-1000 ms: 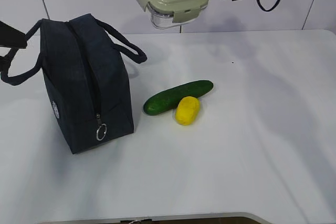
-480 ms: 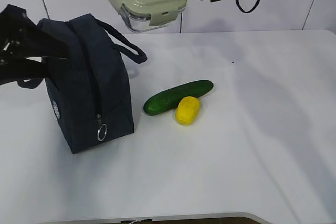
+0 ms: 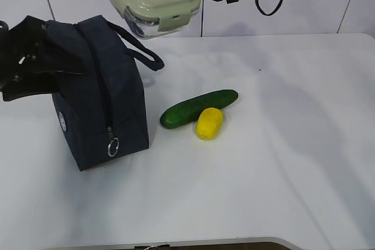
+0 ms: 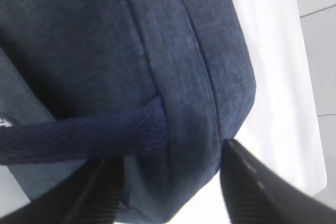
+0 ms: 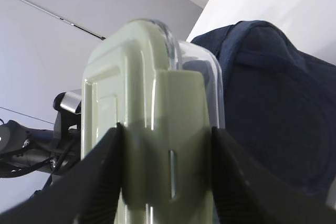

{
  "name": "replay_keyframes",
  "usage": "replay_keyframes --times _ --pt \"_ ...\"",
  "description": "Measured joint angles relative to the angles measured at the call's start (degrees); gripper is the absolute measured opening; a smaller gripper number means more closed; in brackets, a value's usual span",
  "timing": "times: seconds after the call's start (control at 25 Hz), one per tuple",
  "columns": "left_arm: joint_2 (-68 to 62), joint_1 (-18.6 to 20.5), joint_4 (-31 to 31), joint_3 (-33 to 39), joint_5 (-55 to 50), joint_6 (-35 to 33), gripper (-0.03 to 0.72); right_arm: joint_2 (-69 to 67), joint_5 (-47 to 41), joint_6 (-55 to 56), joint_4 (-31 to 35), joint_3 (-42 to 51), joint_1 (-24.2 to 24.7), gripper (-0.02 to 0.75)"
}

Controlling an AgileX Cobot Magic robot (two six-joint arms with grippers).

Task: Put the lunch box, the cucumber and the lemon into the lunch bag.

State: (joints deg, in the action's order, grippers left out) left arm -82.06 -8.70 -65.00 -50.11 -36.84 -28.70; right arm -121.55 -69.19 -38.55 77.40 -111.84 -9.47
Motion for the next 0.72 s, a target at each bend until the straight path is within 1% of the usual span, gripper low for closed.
replay_keyframes --times 0.28,0.52,0.64,0.72 --pt "0.0 0.0 -0.11 0.0 0.21 -0.65 0.314 0.0 1.08 -1.12 0.21 0.0 -2.88 0.371" --pt "0.0 0.0 -1.46 0.0 0.21 -1.59 0.2 0.0 9.66 -3.12 0.69 0.0 -5.24 0.371" --pt "0.0 0.0 -2.02 0.0 0.24 -1.82 0.115 0.0 13.85 -3.6 0.92 0.0 -6.24 0.371" --pt "0.0 0.0 -2.14 0.0 0.44 -2.65 0.034 0.0 16.72 -4.0 1.58 0.0 -6.88 0.371"
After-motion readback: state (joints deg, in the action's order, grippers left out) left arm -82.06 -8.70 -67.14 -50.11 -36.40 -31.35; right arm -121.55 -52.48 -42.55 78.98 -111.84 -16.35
